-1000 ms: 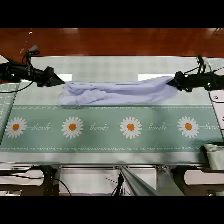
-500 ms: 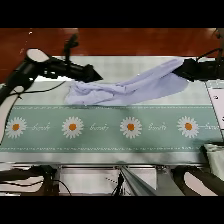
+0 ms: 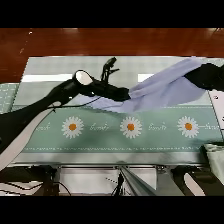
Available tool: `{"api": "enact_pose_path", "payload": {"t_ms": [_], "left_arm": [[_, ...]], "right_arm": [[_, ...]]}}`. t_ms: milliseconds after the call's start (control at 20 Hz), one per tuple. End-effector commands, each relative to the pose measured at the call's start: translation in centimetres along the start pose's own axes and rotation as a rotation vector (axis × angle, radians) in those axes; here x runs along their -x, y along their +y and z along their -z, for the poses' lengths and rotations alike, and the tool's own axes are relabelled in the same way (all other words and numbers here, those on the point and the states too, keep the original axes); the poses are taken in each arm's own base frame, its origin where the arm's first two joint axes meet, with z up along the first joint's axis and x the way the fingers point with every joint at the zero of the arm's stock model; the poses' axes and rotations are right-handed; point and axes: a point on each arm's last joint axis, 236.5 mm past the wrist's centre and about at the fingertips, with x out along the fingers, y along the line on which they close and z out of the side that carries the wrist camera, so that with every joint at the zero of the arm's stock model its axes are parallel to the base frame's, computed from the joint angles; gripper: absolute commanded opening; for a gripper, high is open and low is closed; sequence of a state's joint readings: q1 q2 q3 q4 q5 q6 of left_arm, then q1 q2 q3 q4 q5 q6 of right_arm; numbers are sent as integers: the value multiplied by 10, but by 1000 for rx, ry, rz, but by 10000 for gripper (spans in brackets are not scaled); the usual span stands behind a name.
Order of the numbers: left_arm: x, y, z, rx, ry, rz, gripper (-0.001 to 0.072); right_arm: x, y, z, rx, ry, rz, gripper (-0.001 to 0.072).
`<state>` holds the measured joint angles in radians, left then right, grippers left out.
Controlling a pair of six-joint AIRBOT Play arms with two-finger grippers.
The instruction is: Fold the shirts.
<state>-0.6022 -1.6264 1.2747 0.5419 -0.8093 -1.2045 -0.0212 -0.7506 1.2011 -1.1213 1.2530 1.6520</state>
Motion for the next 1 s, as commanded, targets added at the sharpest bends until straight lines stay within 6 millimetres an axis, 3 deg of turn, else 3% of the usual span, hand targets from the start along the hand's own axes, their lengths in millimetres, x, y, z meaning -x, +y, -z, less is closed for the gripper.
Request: {"api": "enact_pose_path", "payload": {"t_ms": [0, 100, 200, 350, 450, 500, 600, 700, 850, 950], "left_arm": [[-45, -6, 39, 37, 85, 11, 30], [-66, -11, 56, 40, 108, 11, 30], [-74, -9, 63, 16, 123, 7, 30], [-45, 5, 34, 11, 78, 10, 29], [0, 19, -9, 28, -23, 1, 29], [31, 26, -34, 22, -93, -16, 29], [100, 34, -78, 3, -244, -54, 29], [172, 32, -108, -22, -390, -84, 29], [270, 18, -127, -64, -572, -125, 29], [314, 6, -124, -95, -638, -145, 29]], "right_arm": [[26, 8, 11, -26, -17, 3, 25], [27, 9, 12, -31, -20, 4, 25], [28, 5, 10, -27, -27, 20, 25], [28, -21, 7, 1, -39, 127, 25], [21, -35, 7, 34, -9, 177, 25], [11, -33, 10, 57, 29, 155, 25], [-18, -20, 13, 59, 97, 58, 25], [-53, -13, 6, 58, 115, 12, 25], [-116, 22, 7, 106, 124, -58, 25], [-159, 53, 14, 119, 115, -118, 25]]}}
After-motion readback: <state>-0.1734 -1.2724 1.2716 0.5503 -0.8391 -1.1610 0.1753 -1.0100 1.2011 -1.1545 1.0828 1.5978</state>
